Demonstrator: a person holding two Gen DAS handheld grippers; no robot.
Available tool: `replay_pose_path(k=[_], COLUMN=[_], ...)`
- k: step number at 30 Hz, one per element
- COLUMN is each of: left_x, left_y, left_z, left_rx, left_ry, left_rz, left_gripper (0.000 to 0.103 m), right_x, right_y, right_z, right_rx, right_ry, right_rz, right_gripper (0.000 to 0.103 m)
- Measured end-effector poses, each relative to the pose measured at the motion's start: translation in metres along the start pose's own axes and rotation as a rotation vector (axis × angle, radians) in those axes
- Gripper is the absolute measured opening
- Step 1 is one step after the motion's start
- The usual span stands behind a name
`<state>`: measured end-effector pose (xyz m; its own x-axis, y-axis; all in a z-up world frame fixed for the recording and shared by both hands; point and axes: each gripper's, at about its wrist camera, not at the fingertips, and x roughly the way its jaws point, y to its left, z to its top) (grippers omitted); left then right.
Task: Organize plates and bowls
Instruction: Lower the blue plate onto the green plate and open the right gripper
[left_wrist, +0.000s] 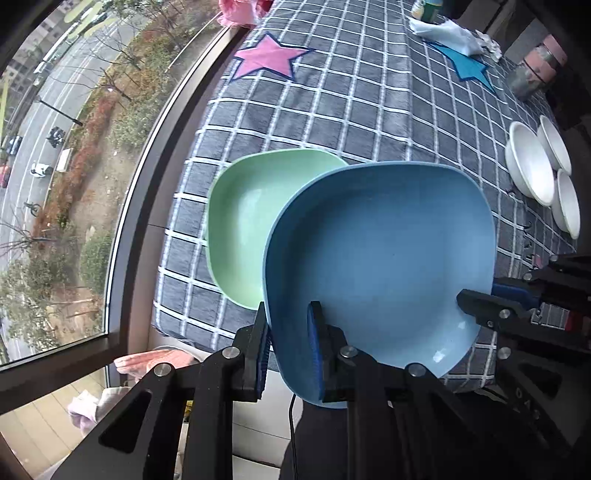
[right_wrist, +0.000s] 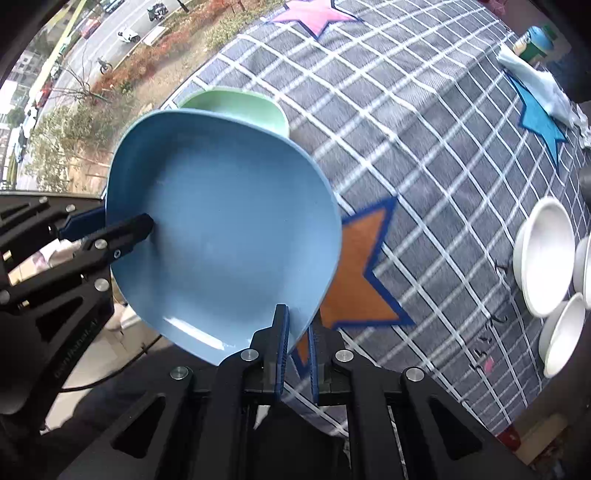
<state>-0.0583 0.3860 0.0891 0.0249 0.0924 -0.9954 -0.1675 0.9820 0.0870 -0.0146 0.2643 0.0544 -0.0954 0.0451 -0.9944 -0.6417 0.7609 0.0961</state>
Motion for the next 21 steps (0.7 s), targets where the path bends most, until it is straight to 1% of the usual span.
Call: replay_pose_path(k=[3,8,12,15,21], left_x=[0.003,0.006,0.008,0.010,0.016], left_y=[0.015,0.037,0.047,0.055,0.060], left_z=[0.007,0.019,0.027,0.032,0.040], left_rx=[-0.019,-0.063,-0.056,-0.059,-0.040], left_ry=[0.001,-0.004,-0.011,-0.013,-0.007], left_rz=[0.006,-0.006,0.001,-0.002,0.002], left_gripper=[0.020,0.020,0.020,0.020,0.020], right_x=[-0.001,0.001,0.005,0.008,0.014], right_y=[0.006,0.014,0.021,0.024,0.027], right_z=[0.015,0.032,0.046,0.048,0.060], right_rx=[0.016,0.040,0.059,0.077,0.105], right_ry=[-0.010,-0.023,-0.019,-0.014,-0.012], right_rz=[0.006,0.015,0.020,0.034,0.034], right_gripper=[0.011,0.011,0.011,0.011,0.011])
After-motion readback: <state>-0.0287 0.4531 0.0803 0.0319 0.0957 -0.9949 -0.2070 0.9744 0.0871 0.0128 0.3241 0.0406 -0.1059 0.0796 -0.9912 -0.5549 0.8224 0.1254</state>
